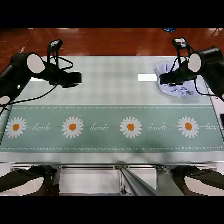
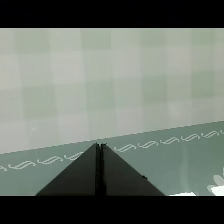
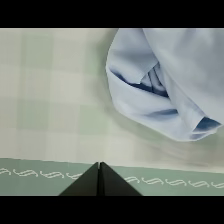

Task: Fold the shirts.

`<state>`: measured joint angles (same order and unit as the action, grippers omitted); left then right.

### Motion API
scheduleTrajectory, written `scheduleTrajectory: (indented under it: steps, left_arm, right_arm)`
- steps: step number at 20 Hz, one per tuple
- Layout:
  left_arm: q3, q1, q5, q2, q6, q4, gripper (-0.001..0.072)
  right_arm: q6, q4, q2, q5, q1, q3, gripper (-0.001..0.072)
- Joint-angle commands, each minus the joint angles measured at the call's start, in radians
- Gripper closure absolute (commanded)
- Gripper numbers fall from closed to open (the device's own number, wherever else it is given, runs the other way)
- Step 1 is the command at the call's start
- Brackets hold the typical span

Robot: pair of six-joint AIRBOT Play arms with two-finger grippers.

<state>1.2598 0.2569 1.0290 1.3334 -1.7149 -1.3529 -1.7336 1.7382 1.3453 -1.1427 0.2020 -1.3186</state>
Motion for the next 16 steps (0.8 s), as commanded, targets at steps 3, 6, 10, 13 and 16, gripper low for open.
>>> scheduleTrajectory:
  steps: [3,6,10,13,16]
  left_arm:
    - [0.0,-0.001,0.0,0.001,0.0,0.0,0.0688]
    - [0.0,-0.001,0.0,0.001,0.0,0.0,0.0687]
    - [0.0,-0.001,0.0,0.001,0.0,0.0,0.0687]
    - [0.0,-0.001,-0.027,0.002,0.0,0.0,0.0687]
    - [0.0,-0.002,-0.152,0.004,0.0,-0.003,0.0687]
  right_arm:
    - [0.0,0.0,0.0,-0.001,0.0,0.0,0.0693]
    - [0.0,0.0,0.0,-0.001,0.0,0.0,0.0693]
    - [0.0,0.0,0.0,-0.001,0.0,0.0,0.0693]
    - [0.004,0.005,0.0,0.05,0.0,0.0,0.0693]
    - [0.002,0.062,0.0,0.209,0.0,0.0,0.0692]
